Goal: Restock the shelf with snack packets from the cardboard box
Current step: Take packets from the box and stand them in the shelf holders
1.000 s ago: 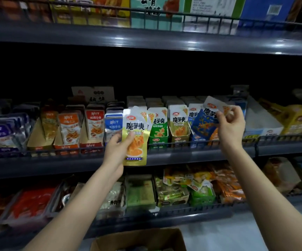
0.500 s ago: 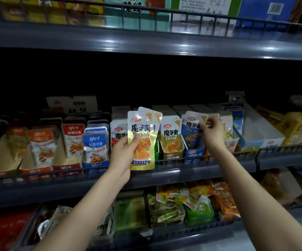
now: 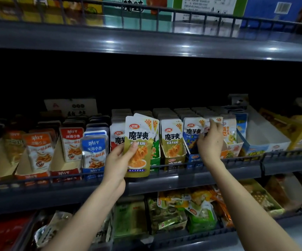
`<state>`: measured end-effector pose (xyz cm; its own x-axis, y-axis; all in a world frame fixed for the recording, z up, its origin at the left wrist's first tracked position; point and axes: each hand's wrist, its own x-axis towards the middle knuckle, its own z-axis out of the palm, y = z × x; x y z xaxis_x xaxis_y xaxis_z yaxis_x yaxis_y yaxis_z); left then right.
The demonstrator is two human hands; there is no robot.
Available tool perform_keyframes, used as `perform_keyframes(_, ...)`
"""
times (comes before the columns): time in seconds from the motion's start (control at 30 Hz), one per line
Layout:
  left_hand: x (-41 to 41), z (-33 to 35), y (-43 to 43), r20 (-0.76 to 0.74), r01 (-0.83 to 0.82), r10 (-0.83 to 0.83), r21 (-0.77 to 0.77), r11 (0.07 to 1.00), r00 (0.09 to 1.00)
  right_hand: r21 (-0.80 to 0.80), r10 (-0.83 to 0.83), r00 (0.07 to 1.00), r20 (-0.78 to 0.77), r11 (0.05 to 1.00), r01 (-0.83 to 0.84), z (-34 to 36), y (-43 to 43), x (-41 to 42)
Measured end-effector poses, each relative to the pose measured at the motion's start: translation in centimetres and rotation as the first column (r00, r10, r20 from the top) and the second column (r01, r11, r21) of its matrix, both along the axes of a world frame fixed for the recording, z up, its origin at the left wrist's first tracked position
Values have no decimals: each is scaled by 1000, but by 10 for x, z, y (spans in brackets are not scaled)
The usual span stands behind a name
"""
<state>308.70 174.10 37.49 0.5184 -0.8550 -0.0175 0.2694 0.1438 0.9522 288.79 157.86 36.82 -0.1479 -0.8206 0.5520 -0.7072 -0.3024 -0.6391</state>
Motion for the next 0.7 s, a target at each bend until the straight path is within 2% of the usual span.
perform_keyframes(0.07, 0, -1, 2, -3, 4, -4, 1, 1000, 1000, -109, -23, 998, -61, 994, 16, 5, 16, 4)
perform_keyframes(0.1, -1, -1, 2, 5, 4, -4, 3, 1000, 1000, -126, 52, 997, -60, 990, -59, 9, 27, 7)
perform_keyframes(0.13, -2, 0, 3, 15, 5, -5, 2, 1000, 1000, -86, 193, 981, 3, 978, -192, 13, 38, 11)
perform_keyframes(0.17, -4, 0, 3, 24, 8, -8, -4, 1000, 1000, 3, 360, 924, 127, 932, -363, 19, 53, 16)
perform_keyframes(0.23, -9, 1, 4, 35, 26, -25, -27, 999, 999, 149, 575, 707, 412, 723, -675, 29, 83, 27)
perform_keyframes(0.27, -12, 2, 5, 54, 34, -32, -35, 999, 998, 168, 604, 623, 497, 638, -752, 31, 93, 32)
perform_keyframes(0.33, -19, 5, 7, 124, 43, -37, -47, 998, 992, 132, 619, 515, 594, 556, -821, 31, 106, 41)
perform_keyframes(0.4, -25, 8, 9, 191, 44, -32, -59, 997, 981, 76, 593, 468, 655, 565, -822, 33, 113, 46)
perform_keyframes(0.5, -27, 10, 11, 315, 60, -43, -45, 997, 948, 44, 576, 466, 671, 597, -801, 34, 116, 43)
perform_keyframes(0.57, -22, 8, 10, 459, 39, -29, -12, 999, 888, 11, 584, 471, 661, 620, -785, 38, 114, 34)
perform_keyframes(0.63, -13, 1, 7, 650, -69, 45, 12, 998, 759, -51, 561, 492, 666, 692, -720, 45, 107, 22)
perform_keyframes(0.7, -3, -6, 6, 800, -228, 150, -17, 974, 581, -137, 539, 516, 666, 768, -626, 52, 93, 9)
